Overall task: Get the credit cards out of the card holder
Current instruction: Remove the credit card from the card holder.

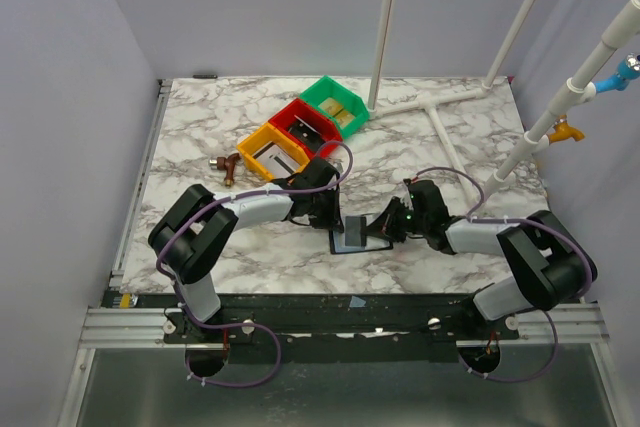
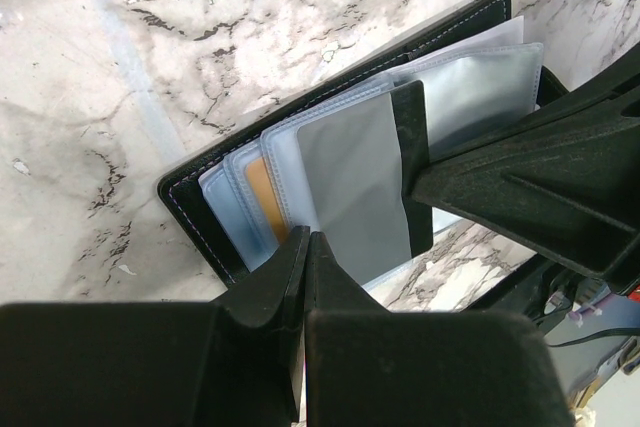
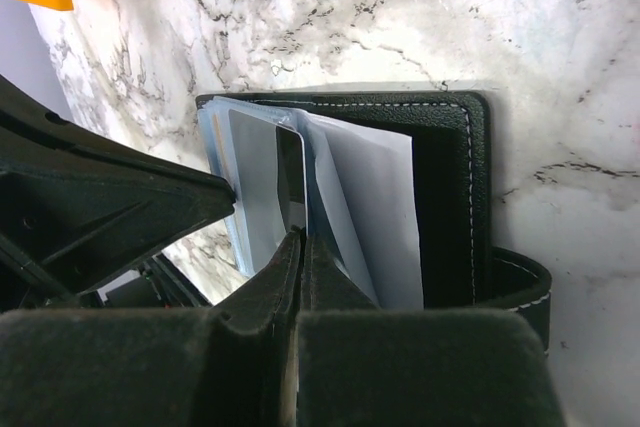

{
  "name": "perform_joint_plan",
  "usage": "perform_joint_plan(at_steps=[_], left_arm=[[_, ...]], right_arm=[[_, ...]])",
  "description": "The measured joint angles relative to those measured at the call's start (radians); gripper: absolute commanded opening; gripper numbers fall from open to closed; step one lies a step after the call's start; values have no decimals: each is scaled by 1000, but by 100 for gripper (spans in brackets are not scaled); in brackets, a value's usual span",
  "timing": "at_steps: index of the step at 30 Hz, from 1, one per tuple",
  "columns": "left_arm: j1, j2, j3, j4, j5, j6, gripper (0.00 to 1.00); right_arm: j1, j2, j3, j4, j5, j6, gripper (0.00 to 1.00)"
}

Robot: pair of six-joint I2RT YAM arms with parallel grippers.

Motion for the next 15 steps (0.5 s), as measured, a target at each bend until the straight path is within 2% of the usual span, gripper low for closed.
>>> perform_joint_plan(at_steps=[15], left_arm=[[5, 0, 0, 0, 3, 2, 0]], right_arm=[[0, -93, 0, -109, 74, -52, 1]])
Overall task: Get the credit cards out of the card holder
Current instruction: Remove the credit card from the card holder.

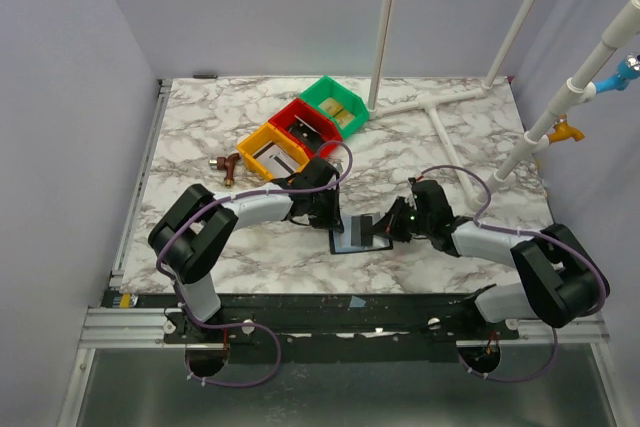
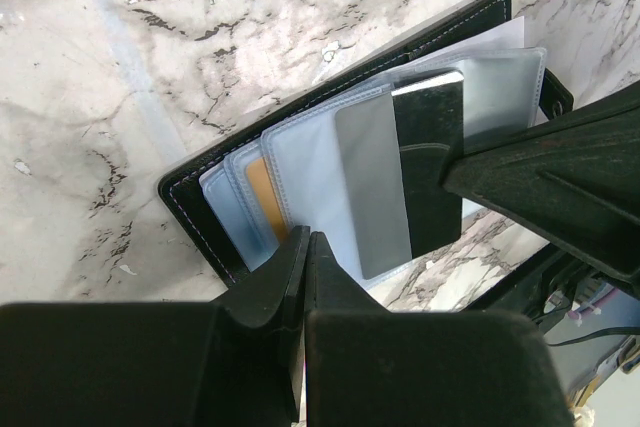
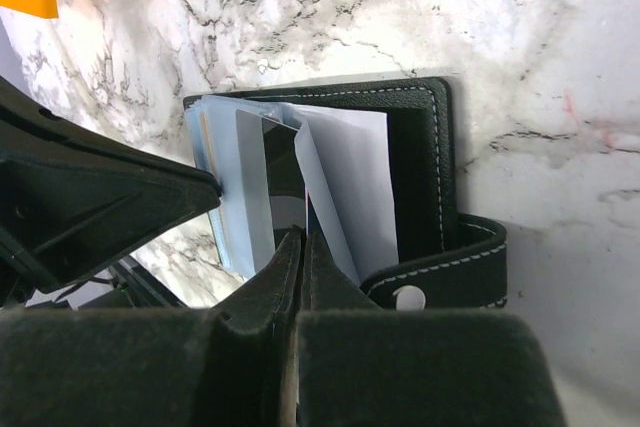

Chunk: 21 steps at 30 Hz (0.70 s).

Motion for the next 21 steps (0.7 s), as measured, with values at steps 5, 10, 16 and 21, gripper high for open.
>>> perform_joint_plan(at_steps=[5, 10, 16, 21], left_arm=[[0, 0, 0, 0, 1, 0, 0], [0, 0, 0, 0, 1, 0, 0], [0, 0, 0, 0, 1, 0, 0], [0, 0, 3, -5, 1, 0, 0]], right_arm=[[-4, -44, 0, -50, 25, -13, 1], [-6, -72, 0, -98, 51, -27, 1], [-11, -121, 12, -163, 73, -41, 1], [-11, -148, 40, -215, 79, -50, 1]])
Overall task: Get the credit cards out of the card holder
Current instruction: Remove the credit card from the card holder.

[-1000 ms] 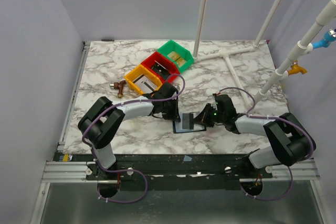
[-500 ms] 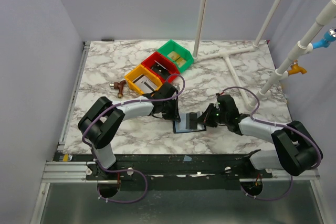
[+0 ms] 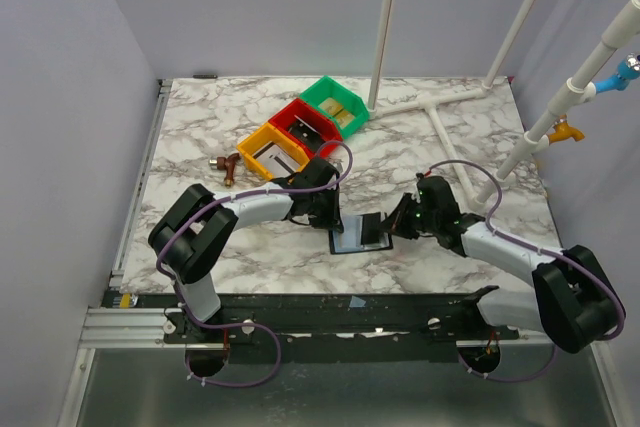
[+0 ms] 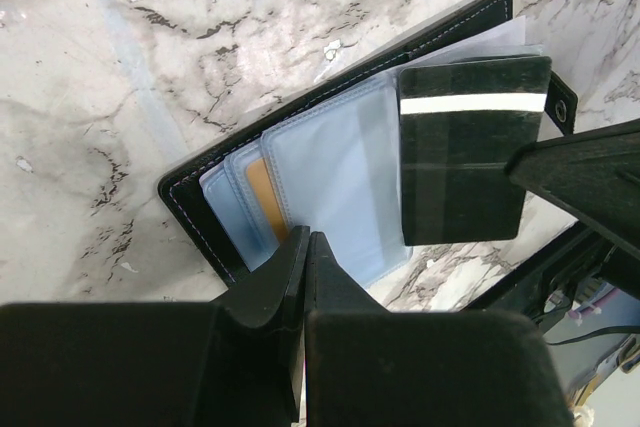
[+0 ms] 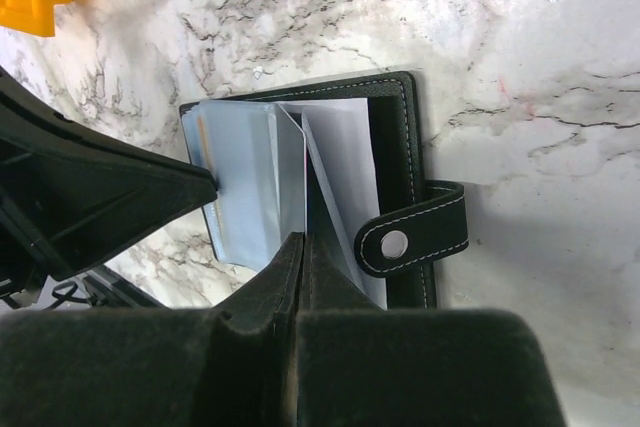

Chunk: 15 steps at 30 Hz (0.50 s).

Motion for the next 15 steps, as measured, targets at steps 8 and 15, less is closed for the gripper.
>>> perform_joint_plan(at_steps=[8, 15], left_arm=[[2, 0, 19, -44, -1, 8, 0], [2, -18, 23, -85, -4, 19, 0]], right_arm=[[0, -14, 46, -49, 0, -10, 1], [0, -24, 64, -70, -1, -10, 1]])
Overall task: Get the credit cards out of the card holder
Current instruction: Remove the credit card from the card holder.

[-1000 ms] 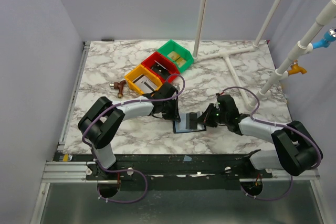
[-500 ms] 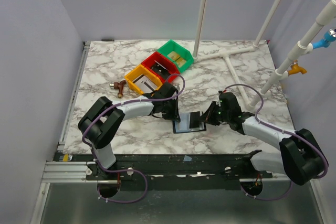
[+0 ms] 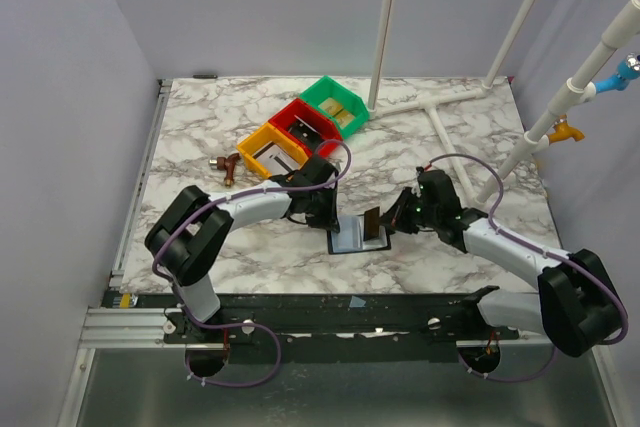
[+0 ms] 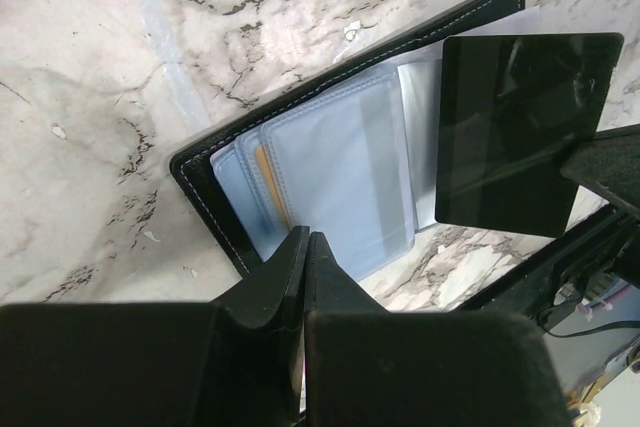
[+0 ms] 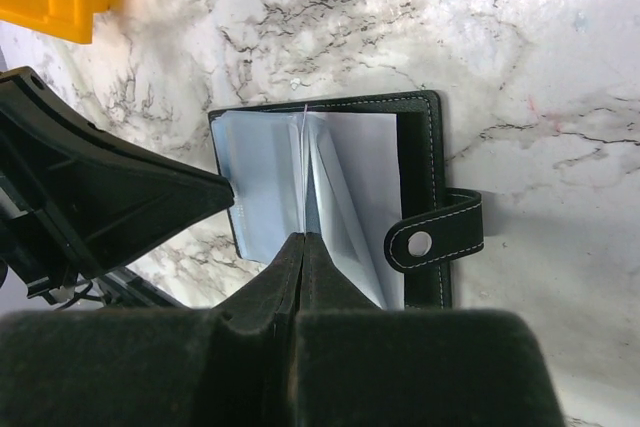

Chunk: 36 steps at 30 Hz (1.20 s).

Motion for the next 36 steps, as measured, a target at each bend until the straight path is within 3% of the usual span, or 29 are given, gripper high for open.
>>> perform_joint_plan(at_steps=[7, 15, 20, 25, 36], left_arm=[[0, -44, 10, -13, 0, 0, 6], [9, -125, 16, -33, 0, 1, 64], [37, -188, 14, -40, 3, 0, 79], [96, -253, -28, -6, 58, 0, 82], [231, -320, -180, 189, 342, -90, 82]], right_arm=[[0, -6, 17, -9, 0, 0, 1], [0, -13, 34, -17, -5, 0, 1], [0, -19, 36, -20, -10, 0, 1], [0, -28, 58, -27, -27, 1, 1], [0, -58, 171, -25, -130, 29, 1]])
